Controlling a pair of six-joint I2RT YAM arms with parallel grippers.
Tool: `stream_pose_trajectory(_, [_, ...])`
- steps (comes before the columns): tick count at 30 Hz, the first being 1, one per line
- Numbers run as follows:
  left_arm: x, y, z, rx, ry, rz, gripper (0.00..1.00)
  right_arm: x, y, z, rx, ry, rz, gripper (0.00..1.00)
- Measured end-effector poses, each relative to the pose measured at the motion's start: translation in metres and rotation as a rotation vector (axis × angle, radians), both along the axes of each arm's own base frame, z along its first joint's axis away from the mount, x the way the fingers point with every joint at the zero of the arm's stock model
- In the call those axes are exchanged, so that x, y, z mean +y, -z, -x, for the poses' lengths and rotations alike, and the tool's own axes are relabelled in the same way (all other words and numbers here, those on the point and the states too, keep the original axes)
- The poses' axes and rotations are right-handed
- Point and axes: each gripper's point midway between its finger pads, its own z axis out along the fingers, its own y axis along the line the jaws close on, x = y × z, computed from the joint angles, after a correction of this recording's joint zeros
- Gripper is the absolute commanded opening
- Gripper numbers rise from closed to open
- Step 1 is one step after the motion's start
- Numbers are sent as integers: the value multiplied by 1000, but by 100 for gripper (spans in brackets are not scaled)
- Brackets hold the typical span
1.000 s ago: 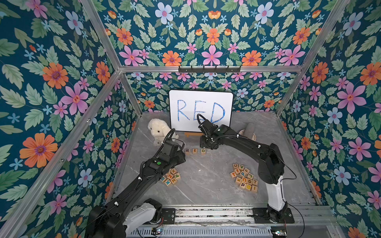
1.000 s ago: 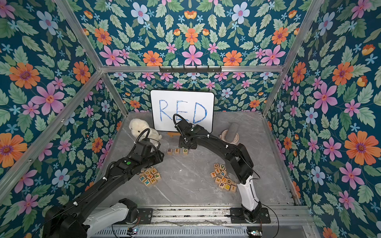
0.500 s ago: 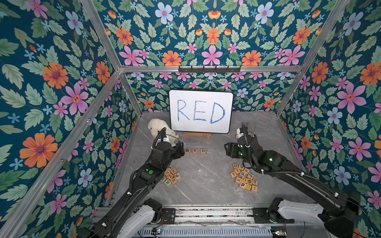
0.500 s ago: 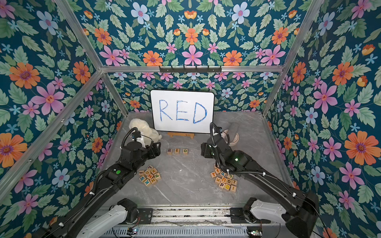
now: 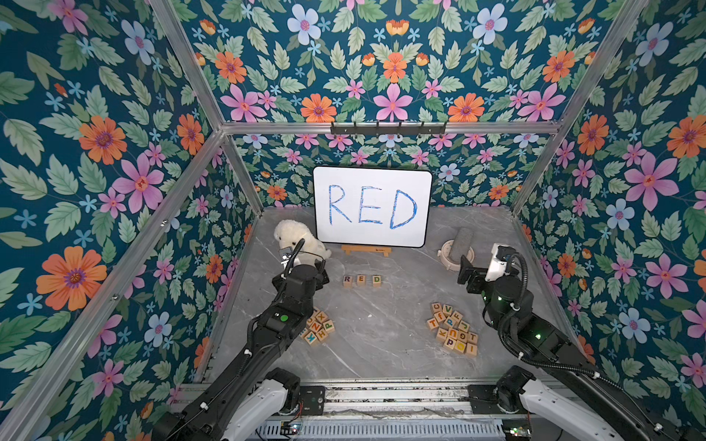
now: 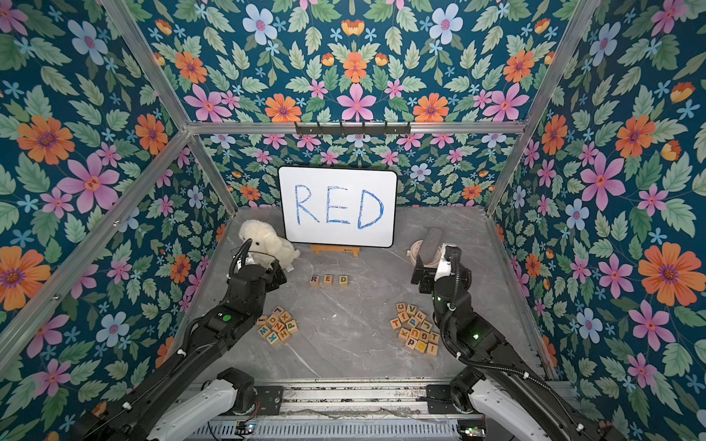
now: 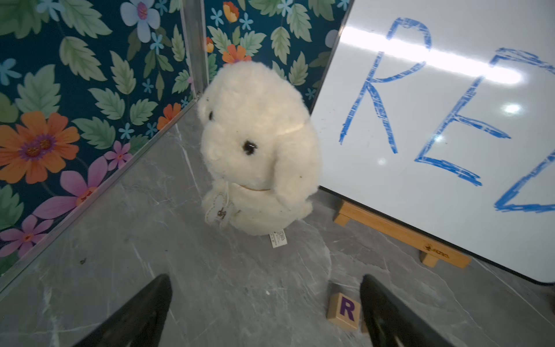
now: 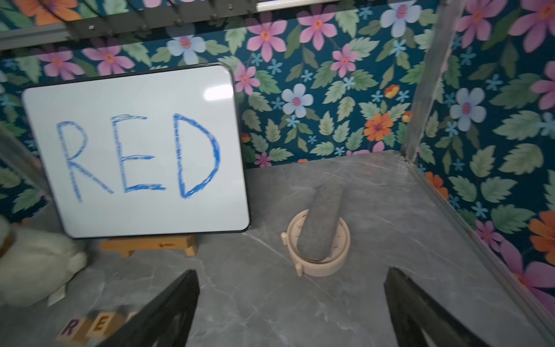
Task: Assemble the uppercase word "red" with letter blocks
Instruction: Reset both arms
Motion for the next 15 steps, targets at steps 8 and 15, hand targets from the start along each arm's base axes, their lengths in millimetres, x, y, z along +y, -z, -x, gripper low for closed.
stream_pose_trajectory(8, [51,29,8,67,-183,-43,99,-71,58,-9,97,191,-39,98])
stream_pose_trajectory(15, [80,45,36,46,-349,-31,99,-84,102,-22,183,212,36,99])
